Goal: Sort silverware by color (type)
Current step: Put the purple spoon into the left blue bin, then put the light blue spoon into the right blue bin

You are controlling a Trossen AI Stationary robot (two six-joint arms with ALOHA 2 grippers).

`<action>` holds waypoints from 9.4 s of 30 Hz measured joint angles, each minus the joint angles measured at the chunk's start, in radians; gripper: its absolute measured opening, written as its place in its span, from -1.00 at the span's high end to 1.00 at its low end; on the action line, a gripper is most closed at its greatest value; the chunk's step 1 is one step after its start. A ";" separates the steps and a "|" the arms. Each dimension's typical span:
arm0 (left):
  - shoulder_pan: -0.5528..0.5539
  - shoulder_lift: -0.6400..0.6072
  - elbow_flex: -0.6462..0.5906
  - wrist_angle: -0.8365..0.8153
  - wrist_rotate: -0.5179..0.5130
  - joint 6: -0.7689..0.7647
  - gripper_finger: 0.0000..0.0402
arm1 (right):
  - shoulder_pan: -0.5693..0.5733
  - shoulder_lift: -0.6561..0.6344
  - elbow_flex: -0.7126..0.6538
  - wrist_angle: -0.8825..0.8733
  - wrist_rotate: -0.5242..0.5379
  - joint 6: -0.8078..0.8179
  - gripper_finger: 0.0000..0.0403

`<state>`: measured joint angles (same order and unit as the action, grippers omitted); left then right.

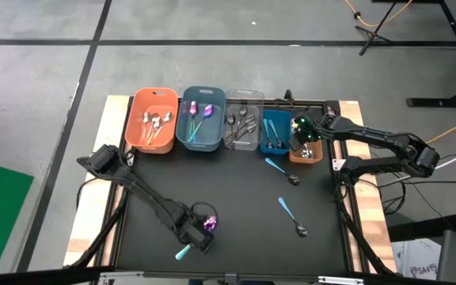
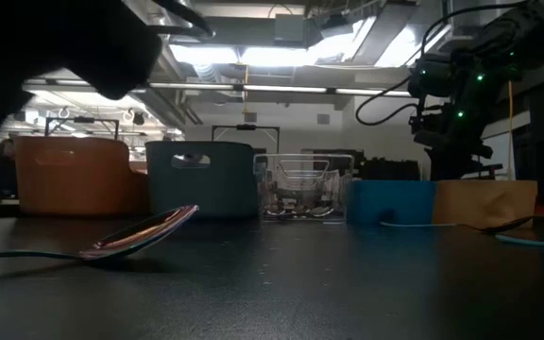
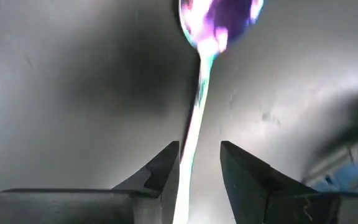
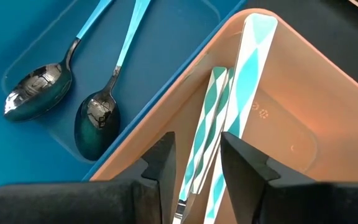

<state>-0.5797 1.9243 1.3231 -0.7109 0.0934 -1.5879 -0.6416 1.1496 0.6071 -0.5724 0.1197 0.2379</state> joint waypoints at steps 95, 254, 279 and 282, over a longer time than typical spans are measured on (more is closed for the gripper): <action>1.197 -0.157 0.000 0.152 -0.199 1.176 0.94 | 0.310 -0.001 0.396 -0.158 -0.163 0.146 0.43; 0.339 -1.609 -1.093 0.742 -0.334 1.627 0.52 | 0.976 0.365 0.006 0.005 0.397 0.596 0.43; 0.339 -1.619 -1.316 1.041 -0.334 1.625 0.52 | 0.973 0.366 0.003 0.093 0.294 0.592 0.44; 0.339 -1.619 -1.316 1.041 -0.335 1.625 0.52 | 0.973 0.366 0.004 0.097 0.288 0.592 0.53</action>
<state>-0.2405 0.3050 0.0074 0.3297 -0.2413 0.0368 0.3311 1.5156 0.6109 -0.4759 0.4072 0.8303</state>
